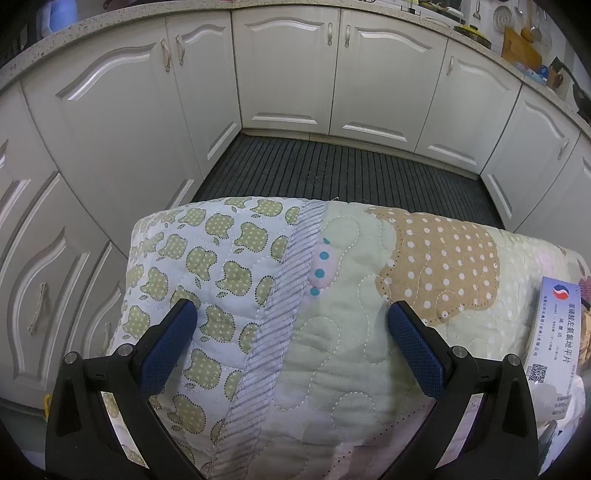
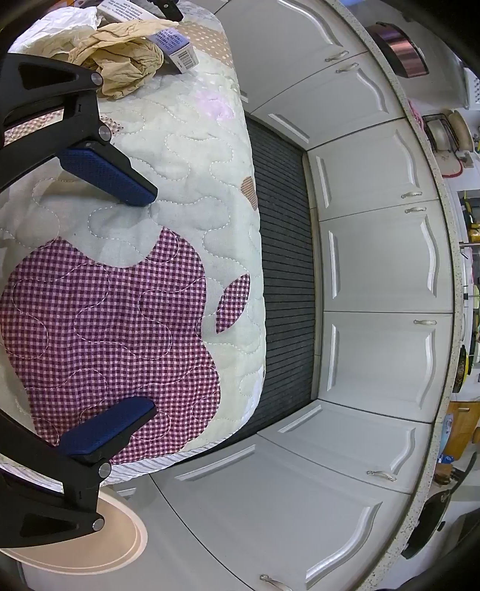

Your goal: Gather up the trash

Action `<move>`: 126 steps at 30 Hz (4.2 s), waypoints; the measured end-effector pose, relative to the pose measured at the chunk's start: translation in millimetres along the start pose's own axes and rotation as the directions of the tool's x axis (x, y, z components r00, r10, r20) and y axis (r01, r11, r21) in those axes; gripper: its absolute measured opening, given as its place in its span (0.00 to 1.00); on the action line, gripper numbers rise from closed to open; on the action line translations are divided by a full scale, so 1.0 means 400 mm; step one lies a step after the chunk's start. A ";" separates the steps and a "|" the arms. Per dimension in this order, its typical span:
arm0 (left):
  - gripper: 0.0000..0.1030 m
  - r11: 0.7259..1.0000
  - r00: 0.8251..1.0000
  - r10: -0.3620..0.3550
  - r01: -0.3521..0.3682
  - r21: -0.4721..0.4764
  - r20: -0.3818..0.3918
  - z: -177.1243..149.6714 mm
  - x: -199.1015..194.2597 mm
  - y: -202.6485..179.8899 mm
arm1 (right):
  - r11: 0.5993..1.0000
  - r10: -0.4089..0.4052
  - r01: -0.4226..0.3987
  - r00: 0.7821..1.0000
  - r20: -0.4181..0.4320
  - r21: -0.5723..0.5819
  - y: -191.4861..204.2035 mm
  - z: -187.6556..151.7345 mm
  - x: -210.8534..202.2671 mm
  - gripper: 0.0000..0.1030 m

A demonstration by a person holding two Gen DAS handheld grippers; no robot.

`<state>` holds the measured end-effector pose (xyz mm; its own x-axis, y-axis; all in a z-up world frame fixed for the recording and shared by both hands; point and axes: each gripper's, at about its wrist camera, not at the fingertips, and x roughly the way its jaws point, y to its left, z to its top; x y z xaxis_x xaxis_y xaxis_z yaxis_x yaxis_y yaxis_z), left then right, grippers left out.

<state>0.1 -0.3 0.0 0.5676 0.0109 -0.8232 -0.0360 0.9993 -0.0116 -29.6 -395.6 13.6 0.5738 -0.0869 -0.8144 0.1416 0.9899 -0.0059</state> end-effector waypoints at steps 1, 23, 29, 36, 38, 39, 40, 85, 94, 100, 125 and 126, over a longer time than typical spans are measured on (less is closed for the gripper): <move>1.00 1.000 1.000 -0.002 0.002 -0.001 -0.002 0.000 0.001 0.000 | 1.000 0.007 -0.007 1.000 0.002 0.005 -0.001 0.000 0.000 1.00; 1.00 0.999 0.988 -0.035 0.038 -0.017 0.152 0.078 -0.298 0.099 | 1.000 0.009 -0.007 0.998 0.059 -0.030 -0.111 -0.028 -0.241 0.97; 1.00 0.997 0.971 -0.078 0.074 0.025 0.227 0.006 -0.464 0.060 | 1.000 -0.010 0.013 0.975 0.222 -0.010 -0.082 -0.079 -0.480 0.97; 1.00 0.985 0.924 -0.173 0.162 0.060 0.341 -0.095 -0.636 -0.031 | 1.000 0.000 -0.003 0.900 0.436 0.005 0.039 -0.147 -0.682 0.97; 1.00 0.982 0.907 -0.190 0.174 0.077 0.375 -0.125 -0.678 -0.061 | 1.000 0.021 -0.026 0.886 0.464 0.003 0.056 -0.170 -0.708 0.97; 1.00 0.981 0.899 -0.196 0.179 0.079 0.391 -0.138 -0.693 -0.071 | 0.999 0.027 -0.033 0.878 0.478 0.003 0.072 -0.180 -0.721 0.97; 1.00 0.979 0.892 -0.204 0.188 0.081 0.404 -0.151 -0.705 -0.079 | 0.999 0.027 -0.032 0.873 0.487 0.000 0.080 -0.186 -0.726 0.97; 1.00 0.980 0.830 -0.197 0.152 0.128 0.522 -0.249 -0.748 -0.169 | 1.000 0.023 -0.018 0.812 0.583 -0.015 0.152 -0.241 -0.757 0.97; 1.00 0.980 0.829 -0.197 0.152 0.130 0.523 -0.251 -0.745 -0.166 | 1.000 0.020 -0.015 0.812 0.583 -0.014 0.152 -0.242 -0.757 0.97; 1.00 0.980 0.829 -0.197 0.152 0.130 0.523 -0.250 -0.746 -0.164 | 1.000 0.017 -0.015 0.807 0.590 -0.009 0.150 -0.244 -0.758 0.97; 1.00 0.982 0.837 -0.190 0.155 0.110 0.513 -0.259 -0.727 -0.174 | 0.999 0.033 -0.023 0.807 0.589 -0.025 0.166 -0.251 -0.753 0.97; 1.00 0.982 0.838 -0.189 0.155 0.110 0.511 -0.256 -0.727 -0.172 | 0.999 0.034 -0.022 0.808 0.588 -0.027 0.167 -0.252 -0.752 0.97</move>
<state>-246.6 -76.0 182.1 0.9030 -0.1617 -0.3980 0.1430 0.9868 -0.0764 -274.0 -292.1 199.7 0.9428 -0.1028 -0.3170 0.1072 0.9942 -0.0038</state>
